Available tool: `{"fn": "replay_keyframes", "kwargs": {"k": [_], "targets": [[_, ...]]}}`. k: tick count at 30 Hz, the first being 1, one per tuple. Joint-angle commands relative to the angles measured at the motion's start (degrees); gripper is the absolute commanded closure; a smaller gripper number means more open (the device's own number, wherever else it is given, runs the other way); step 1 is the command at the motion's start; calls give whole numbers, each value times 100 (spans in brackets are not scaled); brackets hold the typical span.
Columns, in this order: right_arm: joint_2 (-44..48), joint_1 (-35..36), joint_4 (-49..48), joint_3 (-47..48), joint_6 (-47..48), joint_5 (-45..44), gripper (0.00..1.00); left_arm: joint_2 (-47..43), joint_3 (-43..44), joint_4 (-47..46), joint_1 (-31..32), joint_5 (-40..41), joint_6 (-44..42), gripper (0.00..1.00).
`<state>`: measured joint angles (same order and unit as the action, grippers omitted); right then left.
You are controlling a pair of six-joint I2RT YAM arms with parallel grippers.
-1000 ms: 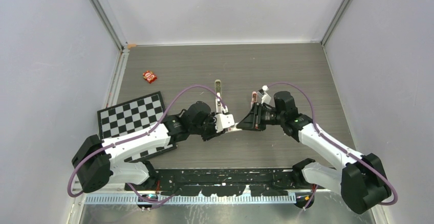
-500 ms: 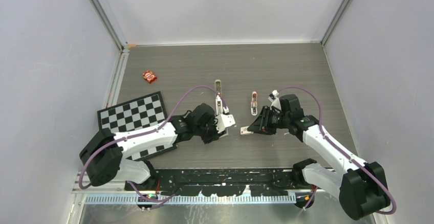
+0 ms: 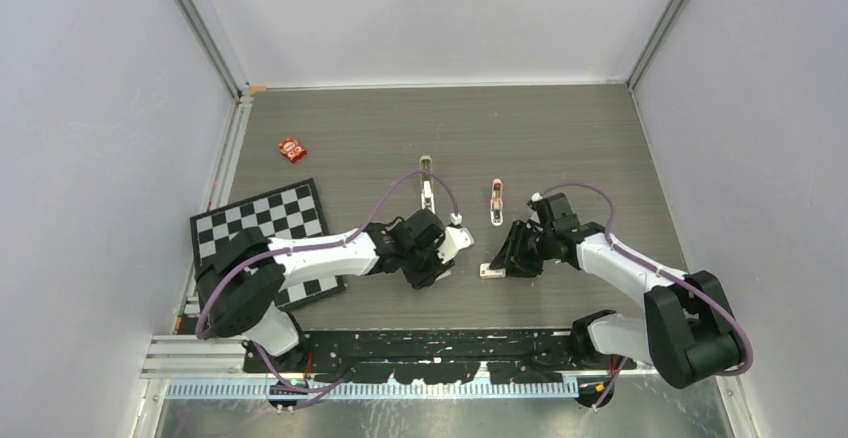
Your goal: Load the staples into the stapler
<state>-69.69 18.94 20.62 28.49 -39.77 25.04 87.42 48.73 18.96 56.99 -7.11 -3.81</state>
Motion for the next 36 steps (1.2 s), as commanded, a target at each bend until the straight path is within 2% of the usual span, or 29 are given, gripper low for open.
{"fn": "replay_keyframes", "kwargs": {"k": [1,4,8,15,16,18,23,28,33,36], "targets": [[308,-28,224,103,-40,-539,55,251,346,200,223,246,346,72],[705,-30,553,176,-56,-736,48,286,419,154,293,249,532,65],[1201,-30,1065,355,7,-945,39,143,566,334,295,404,789,46],[1832,120,1336,622,57,-850,37,-521,497,225,166,746,1312,28],[1850,198,1353,682,39,-900,38,-599,485,237,56,809,1391,23],[1849,404,1329,761,-103,-1075,39,-806,420,269,-246,749,1534,2],[1497,1228,1164,969,-779,-1771,44,-1529,128,353,-1353,570,1778,0],[984,2480,998,1243,-991,-2778,47,-2676,-434,385,-2154,765,1960,0],[445,3266,985,1737,-800,-3639,50,-3730,-565,734,-2338,1096,1712,0],[79,3470,1002,2055,-703,-3760,52,-4131,-571,758,-2336,785,1506,0]]}}
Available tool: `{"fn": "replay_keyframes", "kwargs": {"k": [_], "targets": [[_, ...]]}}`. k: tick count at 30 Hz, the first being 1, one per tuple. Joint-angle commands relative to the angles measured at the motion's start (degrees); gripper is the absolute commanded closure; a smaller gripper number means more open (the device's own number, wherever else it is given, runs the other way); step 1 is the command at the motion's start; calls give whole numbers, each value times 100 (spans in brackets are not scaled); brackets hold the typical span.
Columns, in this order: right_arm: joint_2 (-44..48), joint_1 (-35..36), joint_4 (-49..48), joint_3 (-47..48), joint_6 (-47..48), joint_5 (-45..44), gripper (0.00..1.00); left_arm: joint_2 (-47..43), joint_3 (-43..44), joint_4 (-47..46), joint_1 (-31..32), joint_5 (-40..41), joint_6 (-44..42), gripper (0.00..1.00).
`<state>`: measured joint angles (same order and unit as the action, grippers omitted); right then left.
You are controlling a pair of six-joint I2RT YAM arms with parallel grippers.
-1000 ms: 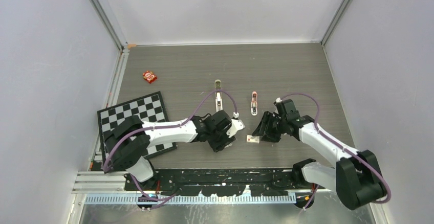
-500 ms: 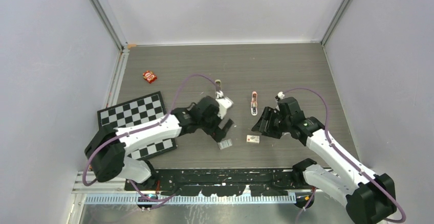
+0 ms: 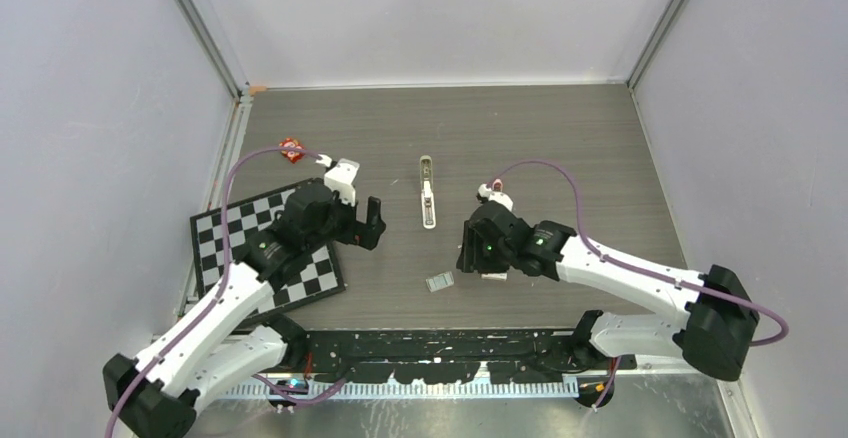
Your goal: Load the staples into the stapler
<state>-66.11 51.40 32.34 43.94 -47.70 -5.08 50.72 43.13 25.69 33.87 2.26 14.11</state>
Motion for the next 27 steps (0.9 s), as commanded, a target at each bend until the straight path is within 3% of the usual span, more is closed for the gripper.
{"fn": "replay_keyframes", "kwargs": {"k": [1,5,14,23,27], "targets": [[-368,325,-202,559,108,-818,53,-571,-40,85,-22,-387,-389,0],[-690,689,-321,591,121,-1211,56,-974,-170,107,-21,-631,-515,0],[-1438,1264,-375,817,71,-1600,58,-1594,-264,192,-21,246,-258,0],[-1898,1325,-339,1077,398,-1903,65,-2045,-337,254,-12,305,-220,0],[-2182,1335,-232,1264,508,-1803,66,-2357,-414,783,-20,120,6,0]]}}
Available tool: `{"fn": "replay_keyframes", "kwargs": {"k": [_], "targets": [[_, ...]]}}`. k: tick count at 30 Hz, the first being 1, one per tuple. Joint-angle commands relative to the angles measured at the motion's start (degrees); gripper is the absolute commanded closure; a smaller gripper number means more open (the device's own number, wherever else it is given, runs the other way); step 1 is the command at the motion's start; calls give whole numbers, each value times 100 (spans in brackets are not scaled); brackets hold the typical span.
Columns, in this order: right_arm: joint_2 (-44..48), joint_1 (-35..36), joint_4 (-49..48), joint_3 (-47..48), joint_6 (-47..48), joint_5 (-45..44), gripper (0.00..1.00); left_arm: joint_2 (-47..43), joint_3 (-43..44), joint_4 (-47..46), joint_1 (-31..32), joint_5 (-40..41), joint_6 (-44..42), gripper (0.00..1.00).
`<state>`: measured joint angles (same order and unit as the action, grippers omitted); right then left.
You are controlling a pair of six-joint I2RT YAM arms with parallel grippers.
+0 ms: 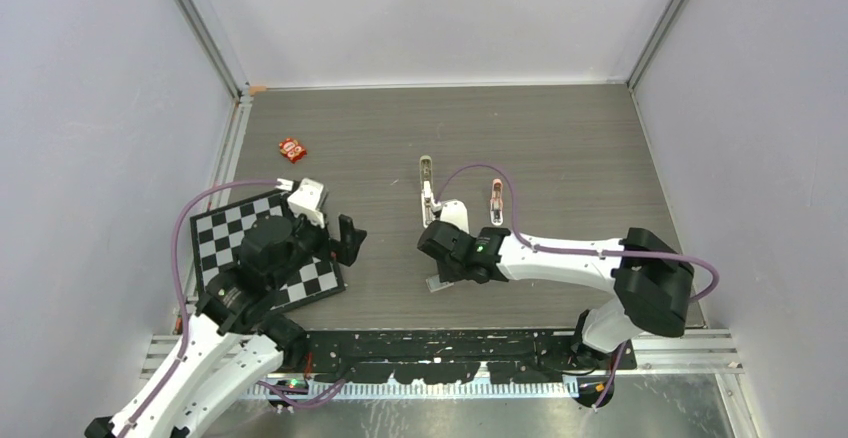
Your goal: Load the staples into the stapler
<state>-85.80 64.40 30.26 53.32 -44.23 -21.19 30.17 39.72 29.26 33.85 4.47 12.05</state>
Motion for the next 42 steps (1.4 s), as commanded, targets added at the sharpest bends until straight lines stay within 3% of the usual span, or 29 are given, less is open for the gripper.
{"fn": "replay_keyframes", "kwargs": {"k": [1,9,42], "targets": [[-248,40,-39,343,186,-165,66,-402,-125,528,-15,-93,246,0],[-516,45,-64,423,300,-21,66,-894,-299,409,-4,2,171,0],[-873,42,-134,381,344,143,71,-756,-261,479,-1,45,29,0]]}}
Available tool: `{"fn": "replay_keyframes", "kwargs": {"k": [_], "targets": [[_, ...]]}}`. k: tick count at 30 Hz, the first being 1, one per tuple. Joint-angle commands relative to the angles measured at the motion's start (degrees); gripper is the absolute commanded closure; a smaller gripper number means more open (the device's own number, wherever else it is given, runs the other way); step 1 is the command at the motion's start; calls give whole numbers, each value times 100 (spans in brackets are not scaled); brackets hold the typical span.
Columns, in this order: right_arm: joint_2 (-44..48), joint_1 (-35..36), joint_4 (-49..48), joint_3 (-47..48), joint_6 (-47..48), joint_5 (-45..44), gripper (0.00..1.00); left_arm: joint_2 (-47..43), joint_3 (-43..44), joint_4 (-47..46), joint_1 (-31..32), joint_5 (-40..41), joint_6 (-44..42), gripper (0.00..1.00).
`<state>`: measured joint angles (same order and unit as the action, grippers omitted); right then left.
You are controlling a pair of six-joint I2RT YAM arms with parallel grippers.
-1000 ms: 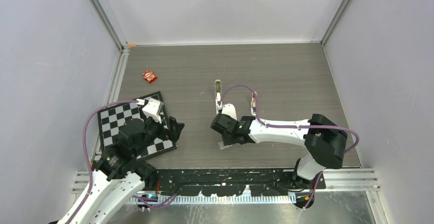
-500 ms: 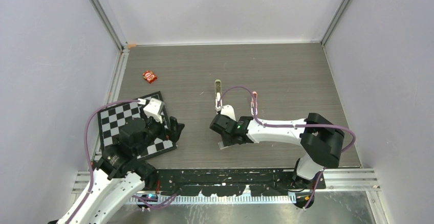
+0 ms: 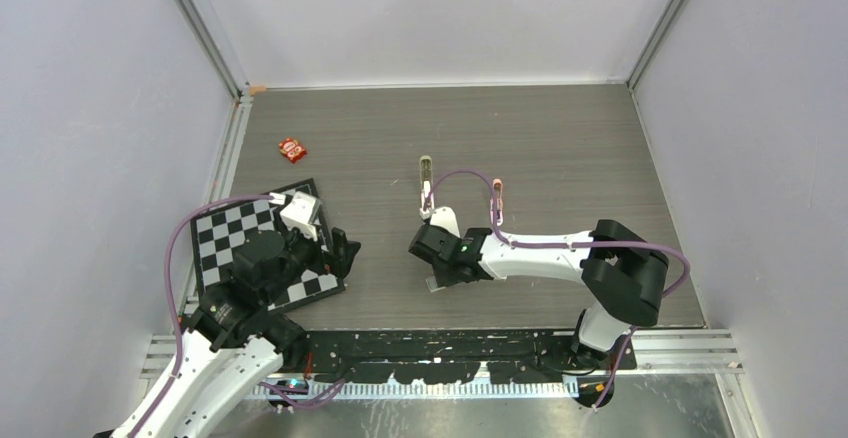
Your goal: Load the staples into the stapler
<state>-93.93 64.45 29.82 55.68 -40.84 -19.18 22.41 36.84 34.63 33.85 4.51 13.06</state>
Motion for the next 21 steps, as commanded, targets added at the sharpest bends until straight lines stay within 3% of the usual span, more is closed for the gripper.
{"fn": "replay_keyframes", "kwargs": {"k": [1,10,21], "targets": [[-70,34,-91,145,8,-64,71,20,30,-62,-4,41,-75,0],[-171,38,-43,214,59,-24,71,1,29,-54,-7,40,-75,0],[-36,41,23,315,111,14,83,-9,25,-57,-4,32,-89,0]]}}
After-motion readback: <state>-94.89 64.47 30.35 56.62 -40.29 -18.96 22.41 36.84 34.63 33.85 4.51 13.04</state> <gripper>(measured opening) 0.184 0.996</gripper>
